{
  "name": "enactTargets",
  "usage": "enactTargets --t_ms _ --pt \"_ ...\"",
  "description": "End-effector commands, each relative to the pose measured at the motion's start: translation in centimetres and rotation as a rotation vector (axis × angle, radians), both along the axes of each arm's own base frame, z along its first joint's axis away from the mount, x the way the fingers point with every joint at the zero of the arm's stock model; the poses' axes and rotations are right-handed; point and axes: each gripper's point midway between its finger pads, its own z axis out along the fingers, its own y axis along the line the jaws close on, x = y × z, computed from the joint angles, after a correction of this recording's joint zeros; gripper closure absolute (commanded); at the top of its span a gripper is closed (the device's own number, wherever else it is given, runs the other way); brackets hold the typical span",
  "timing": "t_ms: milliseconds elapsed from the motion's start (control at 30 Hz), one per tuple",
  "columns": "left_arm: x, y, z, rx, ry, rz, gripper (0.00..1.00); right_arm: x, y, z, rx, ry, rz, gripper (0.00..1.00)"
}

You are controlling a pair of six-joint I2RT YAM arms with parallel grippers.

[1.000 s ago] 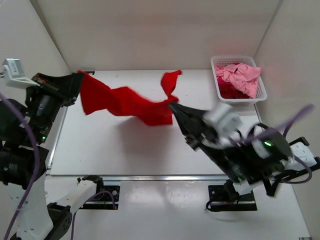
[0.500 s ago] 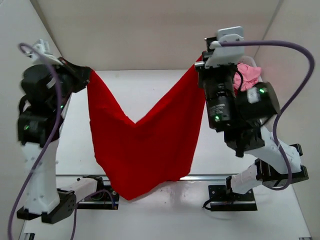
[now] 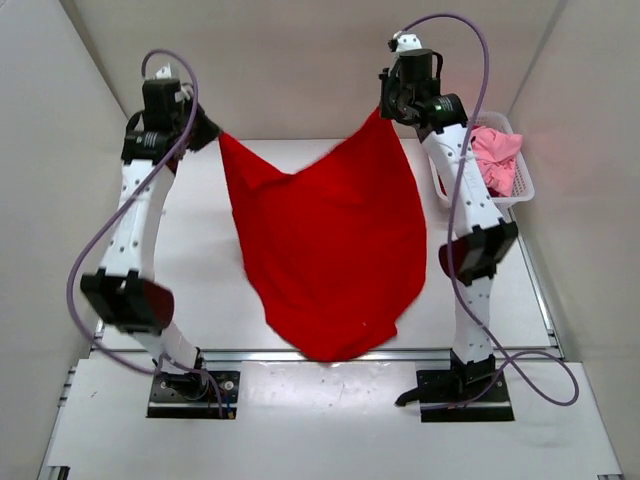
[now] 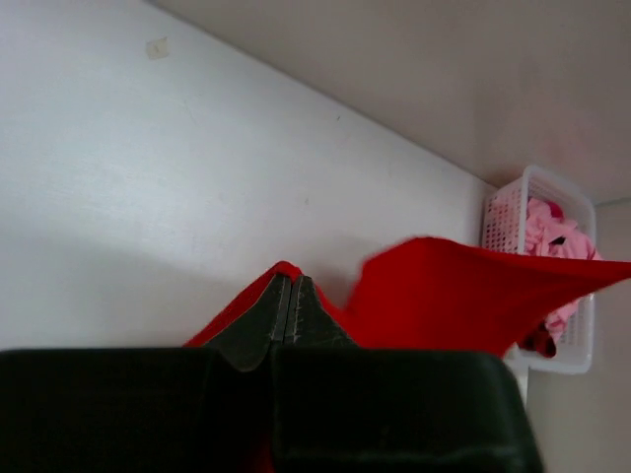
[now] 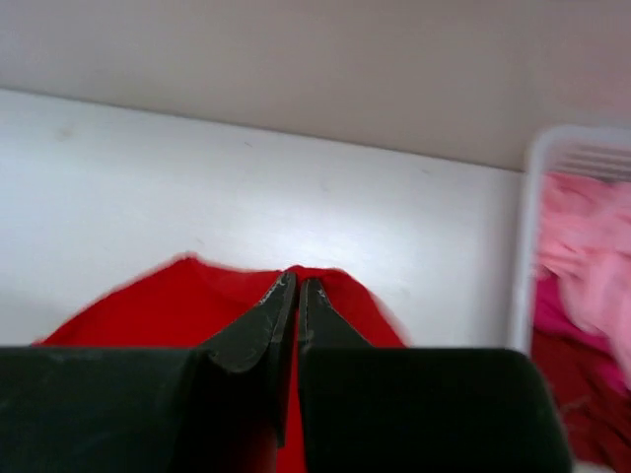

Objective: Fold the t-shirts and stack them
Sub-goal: Flatten out the crumpled T-shirt at the center of the board.

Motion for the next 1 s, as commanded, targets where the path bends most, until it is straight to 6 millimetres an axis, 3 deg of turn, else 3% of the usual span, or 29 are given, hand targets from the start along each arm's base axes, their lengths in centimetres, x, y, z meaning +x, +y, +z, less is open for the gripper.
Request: enactTargets --t_ms 0,33,67,100,133,200,233,267,300,333,367,433,467,500,533,567,600,633,667,700,733,767,800,833,867,967 --pt "3.7 -0.9 6.6 -0.066 -0.181 -0.013 1.0 0.2 1.4 9.4 0.325 -0.183 0.148 1.0" --pt "4.6 -0.9 9.4 -0.074 -0.244 -0.011 1.0 0.0 2.0 11.8 0.357 -0.257 0.193 1.0" --pt "5.2 -0.4 12.0 -0.079 -0.304 0.003 1.0 -0.3 1.0 13.0 0.371 -0.288 0.181 1.0" --pt "5.0 -0.4 13.5 -0.092 -0.333 -0.007 1.0 -0.9 0.4 15.1 0.37 -0.361 0.17 1.0" --pt "5.1 0.5 16.3 -0.117 -0.405 0.004 1.0 -1.7 0.6 17.6 0.367 -0.446 0.191 0.99" --pt "3.4 3.1 20.8 -0.19 -0.52 0.002 1.0 -4.8 0.1 21.9 0.349 -0.57 0.183 1.0" --pt "3.3 3.6 21.5 -0.197 -0.558 -0.001 1.0 -6.1 -0.3 23.9 0.331 -0.632 0.164 1.0" --pt "2.0 5.0 22.8 -0.194 -0.597 0.027 1.0 -7.2 -0.7 25.6 0.329 -0.678 0.163 1.0" --pt "-0.2 6.0 25.4 -0.168 -0.677 0.059 1.0 -8.6 -1.0 27.2 0.327 -0.717 0.162 1.0" --pt "-0.6 6.5 25.7 -0.156 -0.687 0.082 1.0 -9.6 -1.6 27.9 0.306 -0.737 0.156 0.99" --pt "-1.7 7.0 26.5 -0.125 -0.709 0.094 1.0 -9.3 -1.3 26.7 0.298 -0.694 0.165 1.0" --pt "-2.6 7.9 25.4 -0.073 -0.666 0.14 1.0 -8.7 -1.8 24.0 0.283 -0.597 0.168 1.0" --pt "-3.0 7.5 24.1 -0.035 -0.636 0.132 1.0 -8.0 -1.5 21.1 0.268 -0.497 0.178 1.0" --pt "-3.6 6.6 21.8 -0.001 -0.591 0.117 1.0 -7.3 -1.4 19.6 0.258 -0.448 0.17 1.0" --pt "-5.8 6.3 22.6 0.02 -0.634 0.12 1.0 -7.0 -1.1 17.3 0.228 -0.369 0.173 1.0" --pt "-4.7 6.1 17.3 0.014 -0.526 0.116 1.0 -7.0 -1.2 14.9 0.194 -0.284 0.16 0.99" --pt "-5.7 5.9 14.0 0.001 -0.498 0.103 1.0 -7.0 -0.5 12.3 0.169 -0.207 0.161 1.0" --pt "-7.7 5.7 14.5 -0.01 -0.548 0.102 1.0 -7.1 0.5 9.4 0.141 -0.133 0.179 1.0" --pt "-7.5 5.5 9.7 -0.018 -0.456 0.097 1.0 -8.0 0.8 8.6 0.115 -0.111 0.189 0.99" --pt "-8.5 5.1 6.4 -0.015 -0.397 0.088 1.0 -8.0 0.6 6.2 0.092 -0.086 0.16 1.0" --pt "-10.0 4.9 5.9 -0.012 -0.407 0.093 1.0 -10.2 0.2 1.8 0.068 -0.012 0.16 0.99" --pt "-10.4 4.1 1.8 -0.021 -0.328 0.075 1.0 -11.7 -0.9 0.0 0.119 -0.052 0.16 0.99" --pt "-11.9 3.9 -0.2 -0.023 -0.306 0.067 1.0 -12.8 -0.7 -1.3 0.173 -0.042 0.206 1.0" --pt "-13.3 3.5 -2.1 -0.029 -0.282 0.057 1.0 -14.5 -2.2 -3.5 0.226 -0.02 0.198 1.0" --pt "-14.1 3.4 -3.3 -0.029 -0.256 0.056 1.0 -15.1 -3.2 -4.8 0.222 0.008 0.175 1.0" --pt "-17.9 1.9 -6.2 -0.015 -0.208 0.01 1.0 -20.1 -4.5 -11.9 0.133 0.137 0.145 1.0"
